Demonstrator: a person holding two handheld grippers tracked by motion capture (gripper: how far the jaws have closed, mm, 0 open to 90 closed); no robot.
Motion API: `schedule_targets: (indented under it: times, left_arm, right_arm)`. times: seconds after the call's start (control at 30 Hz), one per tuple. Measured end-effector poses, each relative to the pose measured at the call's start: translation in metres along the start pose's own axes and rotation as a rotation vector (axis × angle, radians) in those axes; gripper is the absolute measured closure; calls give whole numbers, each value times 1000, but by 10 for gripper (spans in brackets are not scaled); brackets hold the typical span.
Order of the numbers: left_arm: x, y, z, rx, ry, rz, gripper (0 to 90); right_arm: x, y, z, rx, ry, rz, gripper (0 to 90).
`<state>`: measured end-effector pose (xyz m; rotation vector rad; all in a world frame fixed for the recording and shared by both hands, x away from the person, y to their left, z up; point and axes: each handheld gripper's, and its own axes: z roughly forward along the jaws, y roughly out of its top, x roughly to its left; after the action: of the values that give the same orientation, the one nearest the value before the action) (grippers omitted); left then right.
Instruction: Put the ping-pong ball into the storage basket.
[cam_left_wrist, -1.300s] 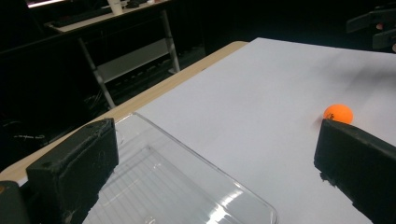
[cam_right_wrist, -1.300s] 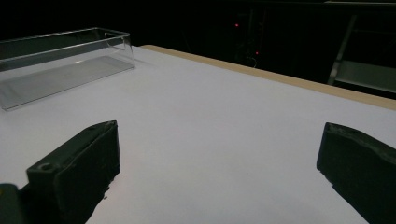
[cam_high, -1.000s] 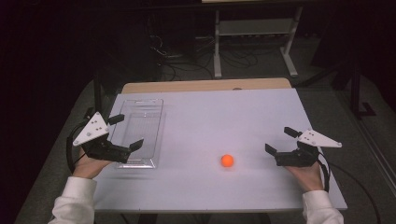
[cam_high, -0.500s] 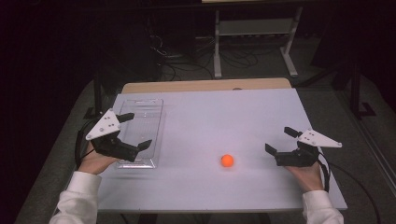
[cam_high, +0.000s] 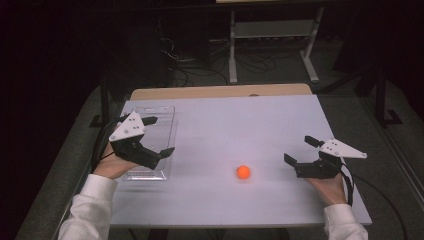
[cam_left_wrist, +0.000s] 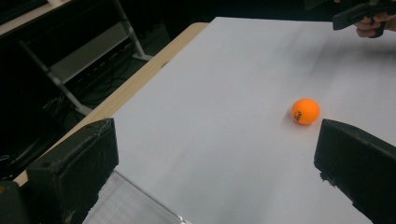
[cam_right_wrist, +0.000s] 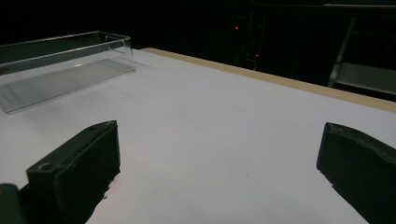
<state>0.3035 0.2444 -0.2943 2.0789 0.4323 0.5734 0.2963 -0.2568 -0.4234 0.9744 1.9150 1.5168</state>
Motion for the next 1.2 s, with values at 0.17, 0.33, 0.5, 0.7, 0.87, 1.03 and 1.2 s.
schedule_targets:
  times: [0.17,0.33,0.5,0.7,0.87,1.03,1.2]
  left_arm:
    - [-1,7,7,15,-18,14,0]
    - [-4,11,14,39,-39,28,0]
    - [-9,19,24,62,-58,52,0]
    - [-13,24,37,92,-77,68,0]
    - [-17,30,42,95,-104,79,0]
    - [-19,34,48,119,-108,100,0]
    - [-23,38,57,143,-123,123,0]
  right_arm:
    - [0,0,0,1,2,2,0]
    - [1,0,1,5,5,7,0]
    - [0,0,-1,2,0,0,0]
    - [-1,0,-2,-6,0,4,0]
    - [-1,0,-2,-6,-1,-1,0]
    - [0,0,-1,-4,1,-1,0]
    - [0,0,-1,-3,-1,-1,0]
